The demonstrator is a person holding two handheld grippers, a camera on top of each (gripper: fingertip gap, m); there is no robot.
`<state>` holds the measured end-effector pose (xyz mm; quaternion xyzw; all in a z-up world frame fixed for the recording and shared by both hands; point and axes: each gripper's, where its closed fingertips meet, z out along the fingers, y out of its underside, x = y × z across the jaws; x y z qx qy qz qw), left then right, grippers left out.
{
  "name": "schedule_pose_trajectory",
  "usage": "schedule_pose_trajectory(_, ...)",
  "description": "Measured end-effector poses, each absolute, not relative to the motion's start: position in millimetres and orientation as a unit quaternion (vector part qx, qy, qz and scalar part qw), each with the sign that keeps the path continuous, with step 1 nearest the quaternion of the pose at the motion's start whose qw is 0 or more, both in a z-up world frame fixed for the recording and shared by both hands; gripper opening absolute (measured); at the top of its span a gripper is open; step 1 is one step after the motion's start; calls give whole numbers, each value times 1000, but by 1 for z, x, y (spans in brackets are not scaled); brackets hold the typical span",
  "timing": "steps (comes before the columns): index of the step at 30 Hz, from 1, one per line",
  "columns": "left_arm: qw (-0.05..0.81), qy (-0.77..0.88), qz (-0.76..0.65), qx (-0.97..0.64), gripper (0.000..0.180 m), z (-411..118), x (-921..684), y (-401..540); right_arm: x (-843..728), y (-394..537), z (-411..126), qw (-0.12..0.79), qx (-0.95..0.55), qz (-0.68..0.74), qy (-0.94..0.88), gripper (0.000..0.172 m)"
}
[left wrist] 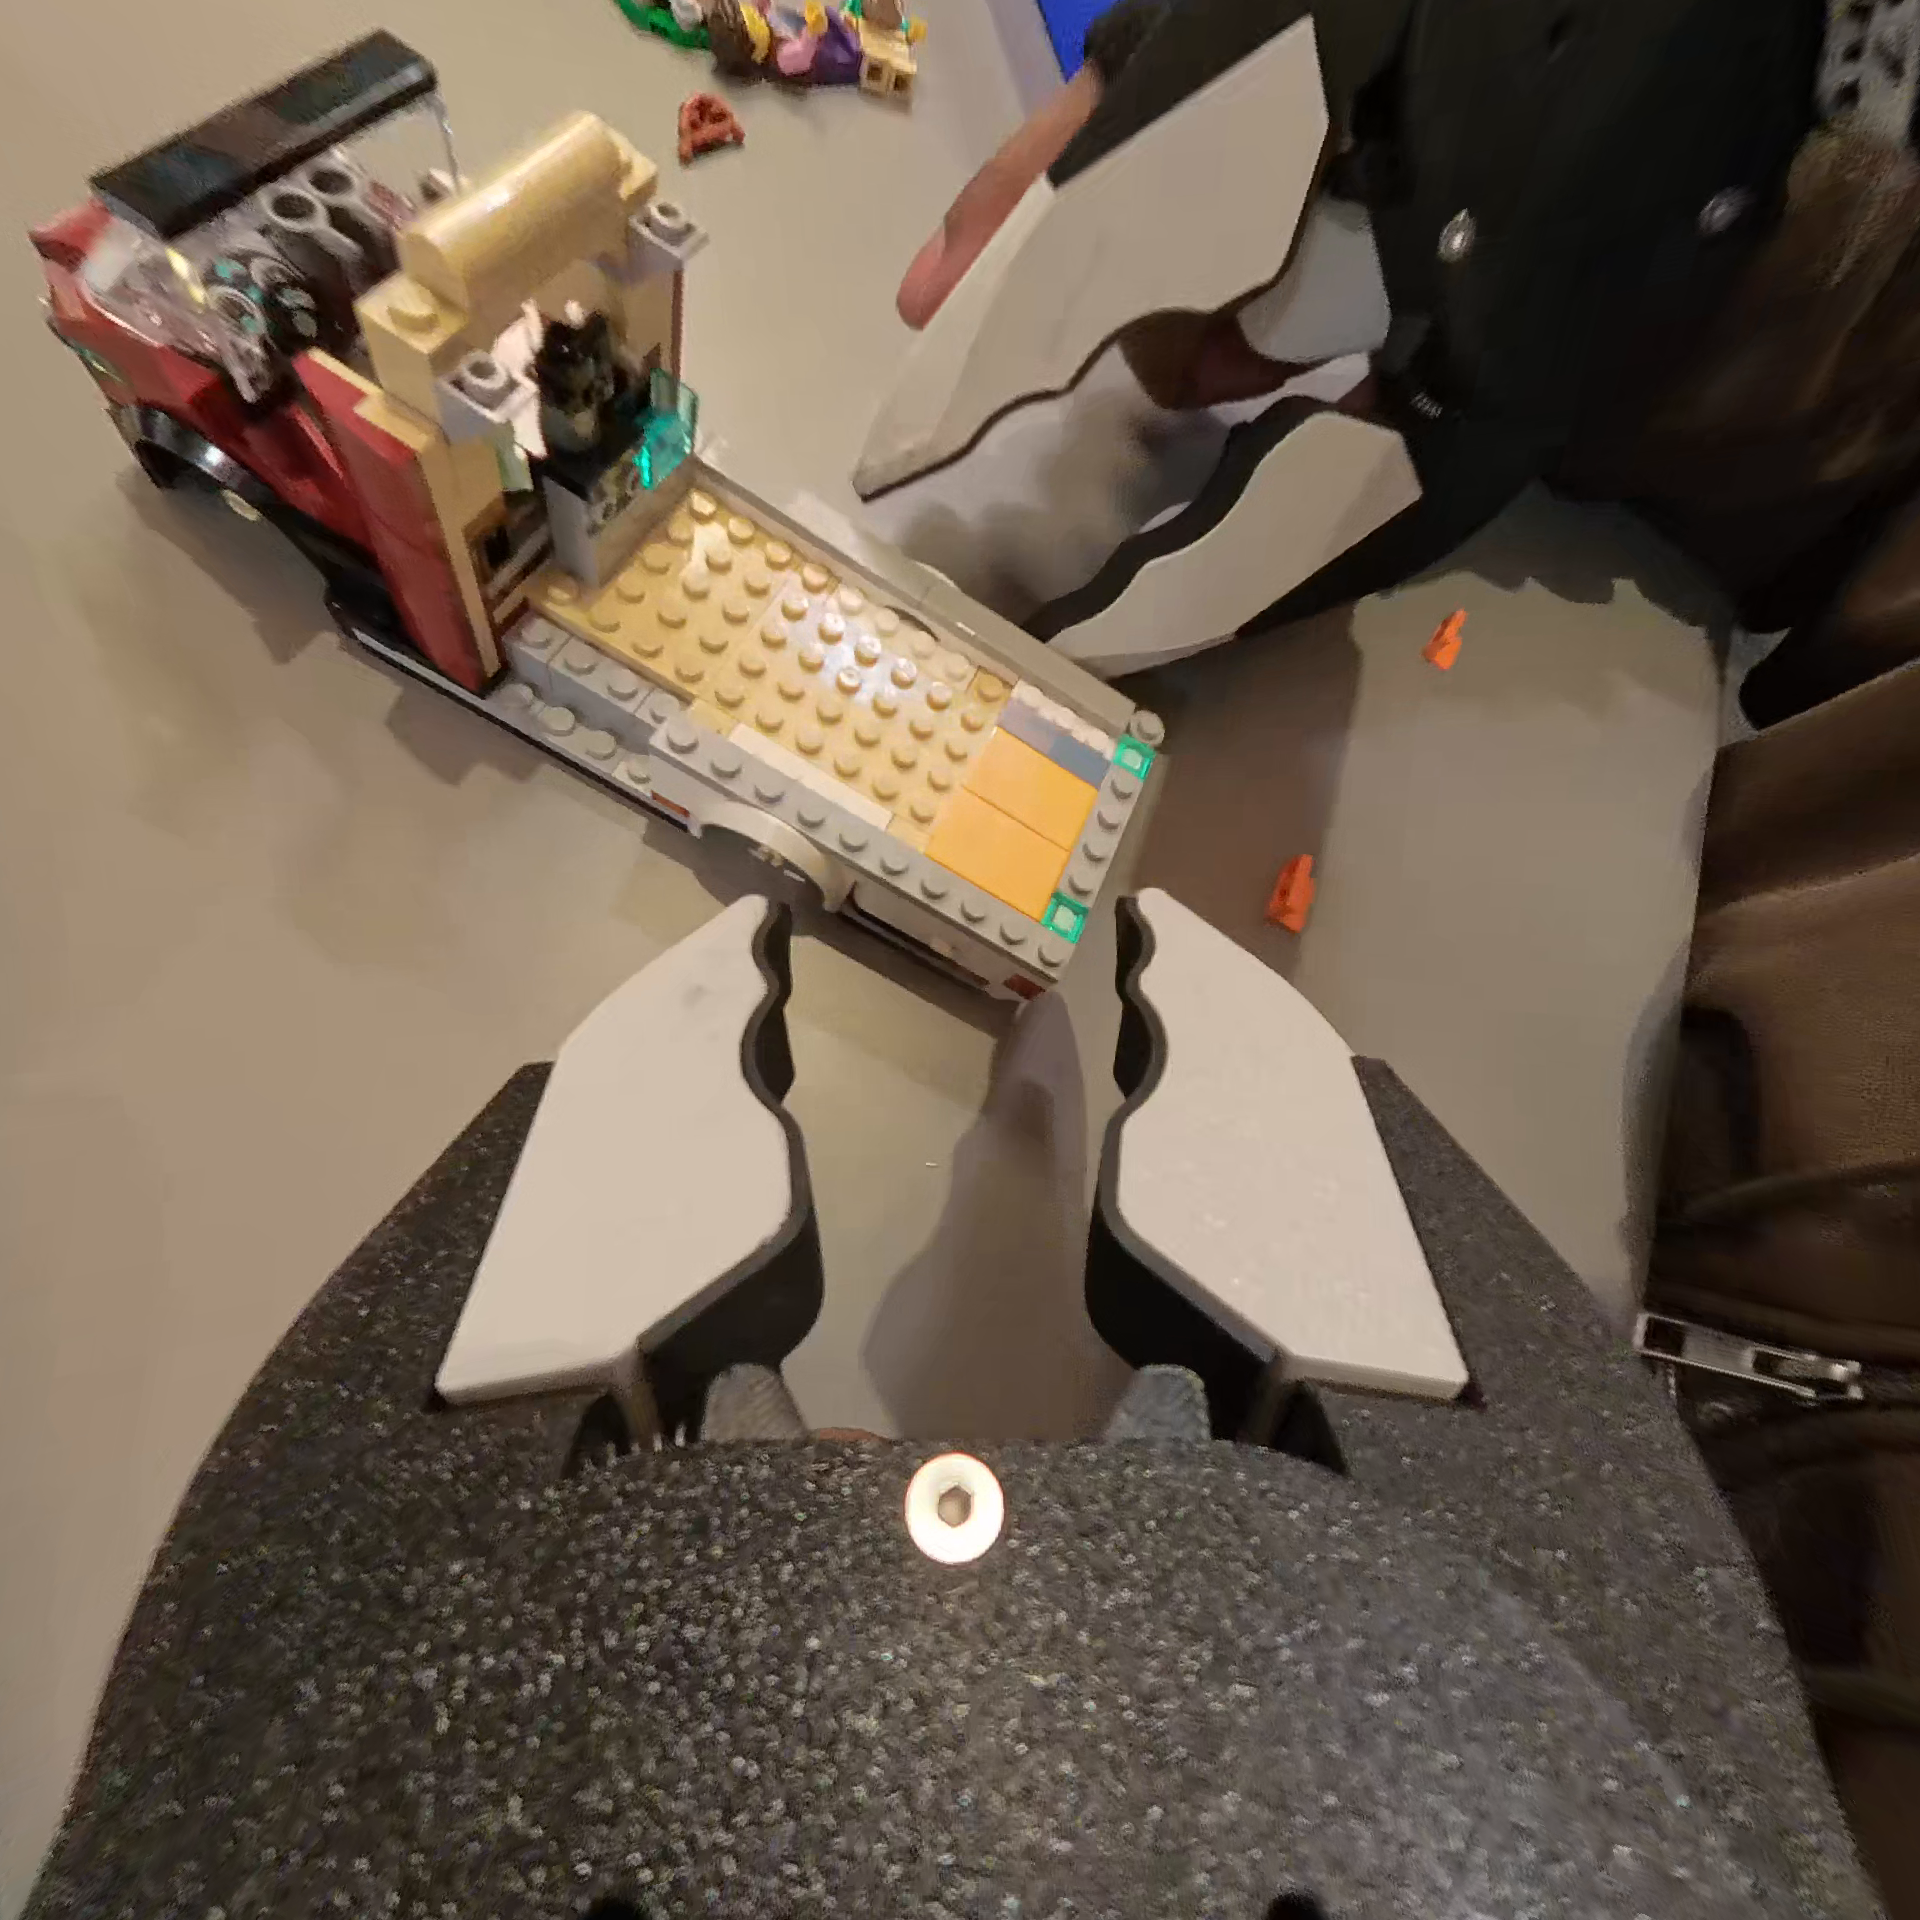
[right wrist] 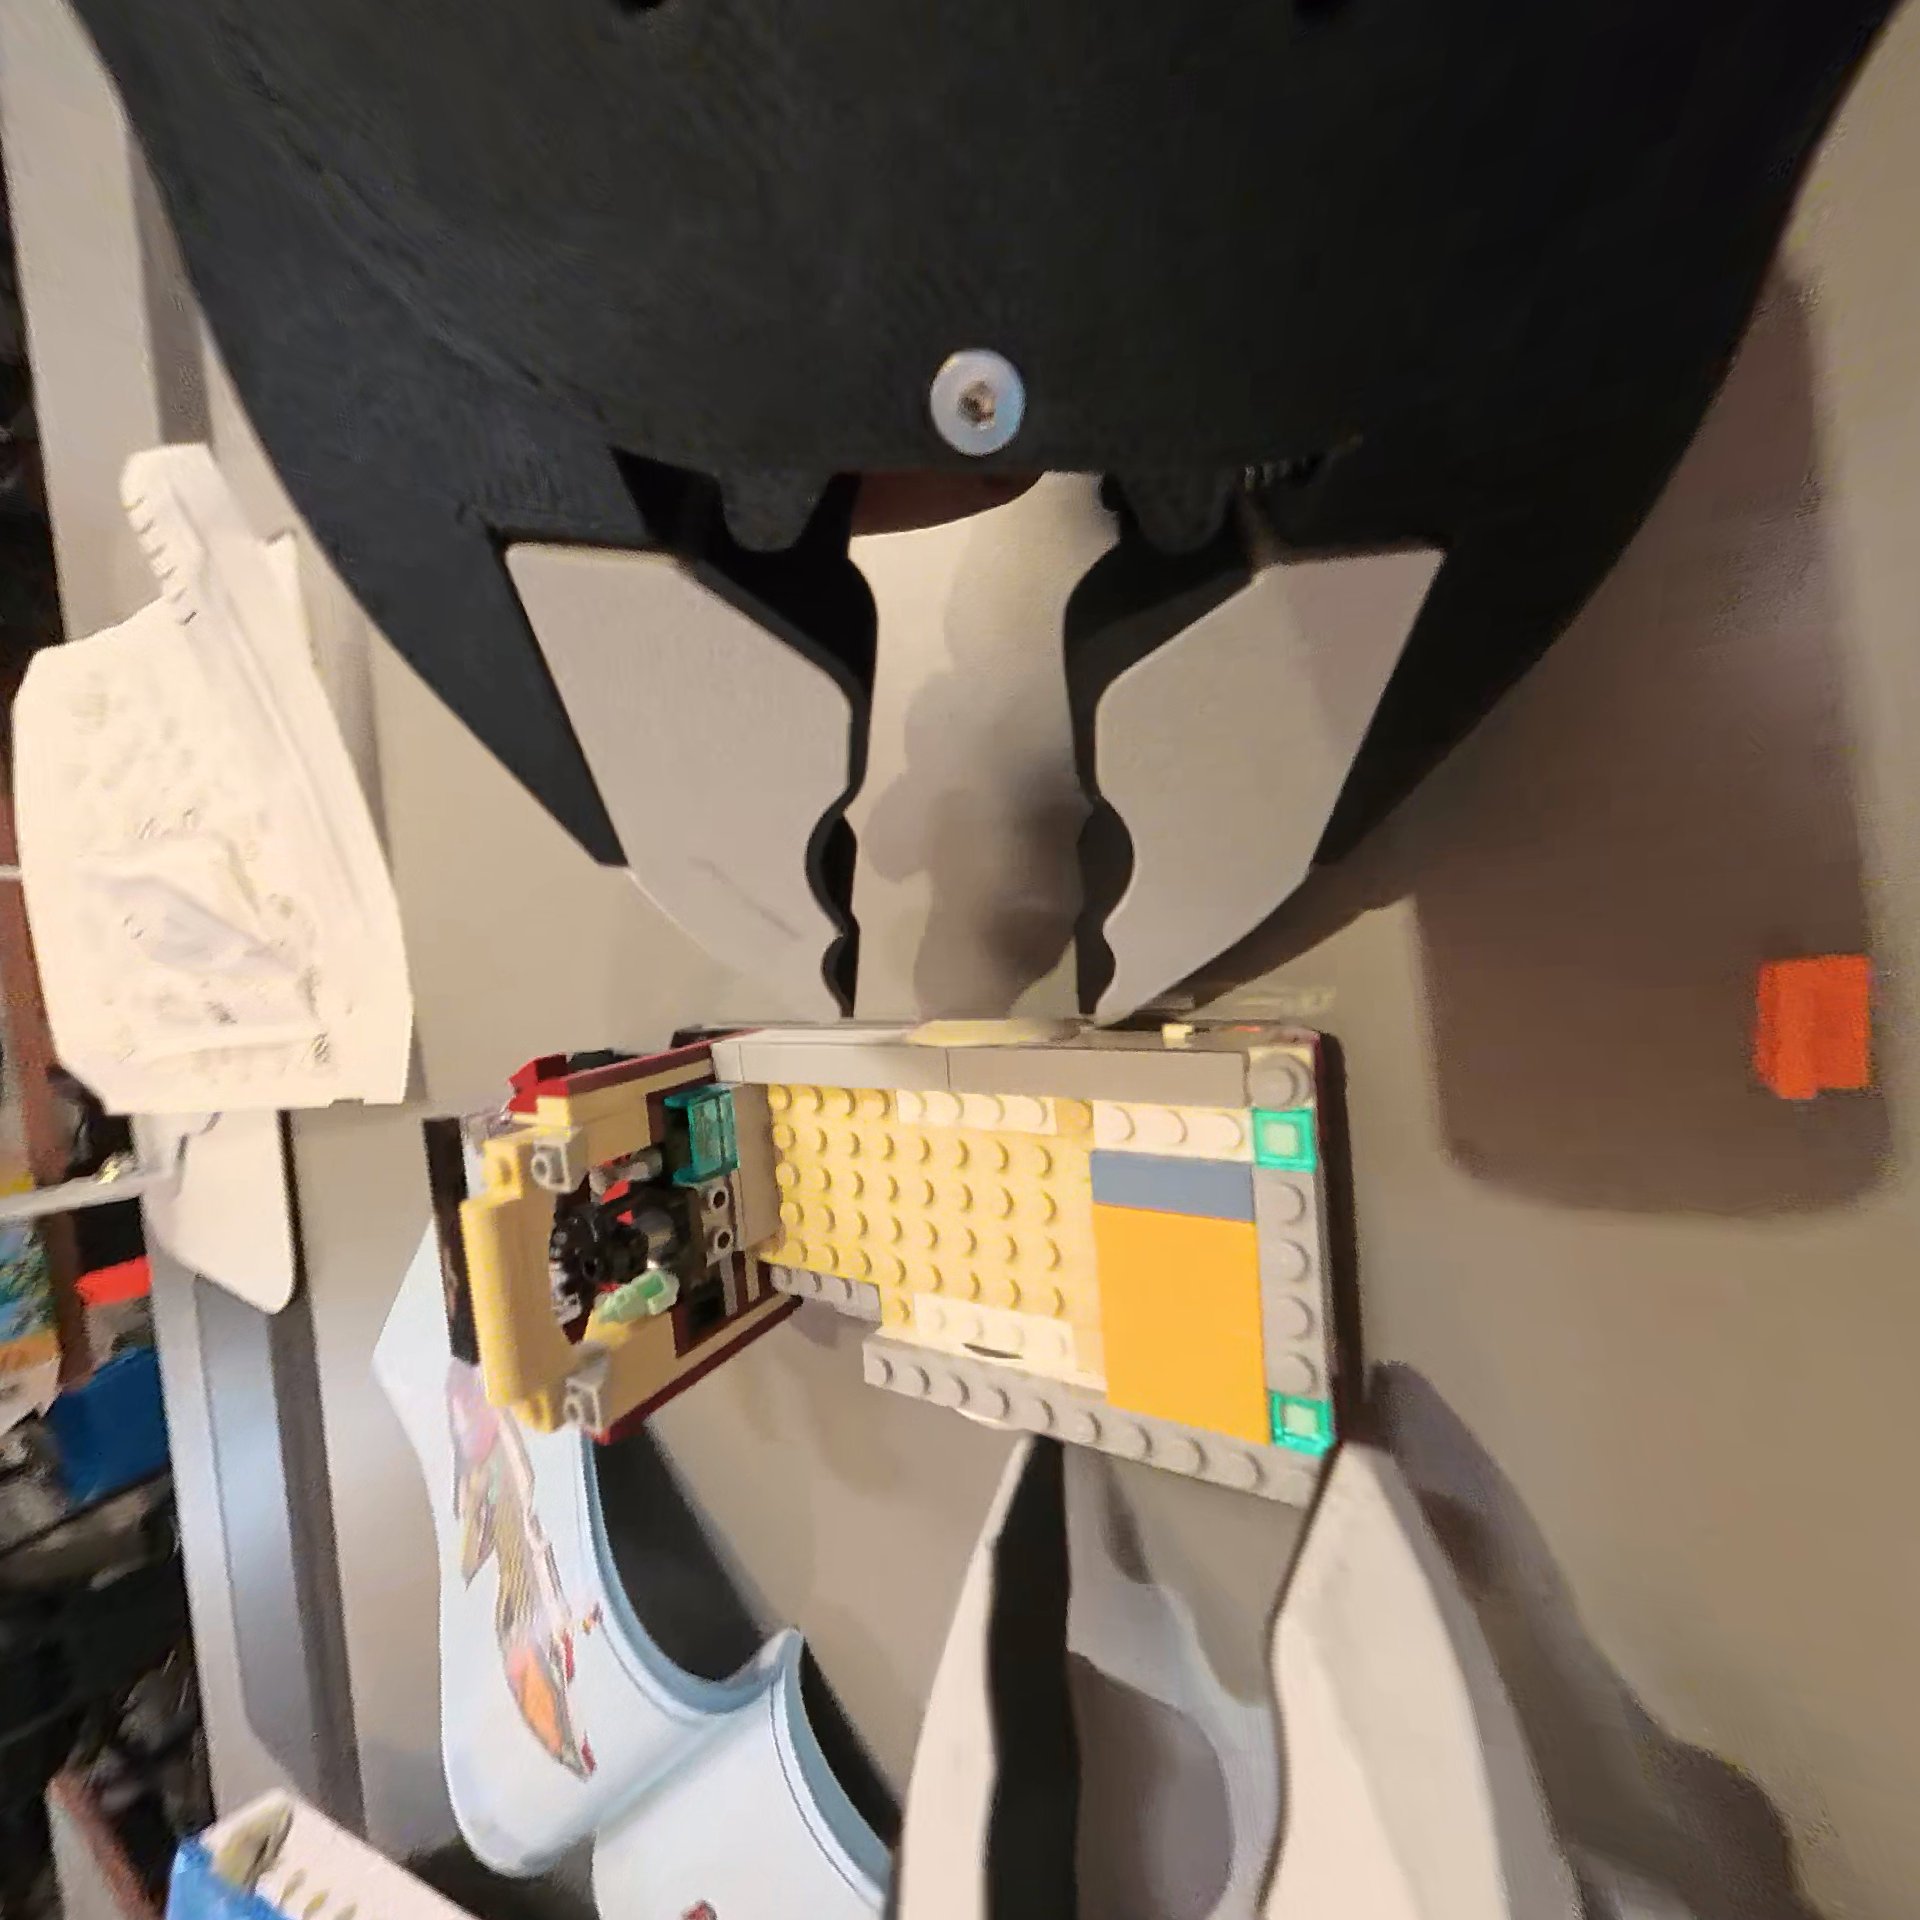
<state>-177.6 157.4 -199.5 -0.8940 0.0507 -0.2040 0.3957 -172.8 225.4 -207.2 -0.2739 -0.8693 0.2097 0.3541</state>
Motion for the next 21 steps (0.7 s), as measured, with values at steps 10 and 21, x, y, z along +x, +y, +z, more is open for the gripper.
schedule_pose_trajectory(10,378,83,-133,-912,68,-211,-176,155,-173,209,-203,411,-257,97,-869,41)
schedule_pose_trajectory(21,377,77,-110,-917,82,-214,-178,152,-174,182,-205,410,-247,123,-870,36)
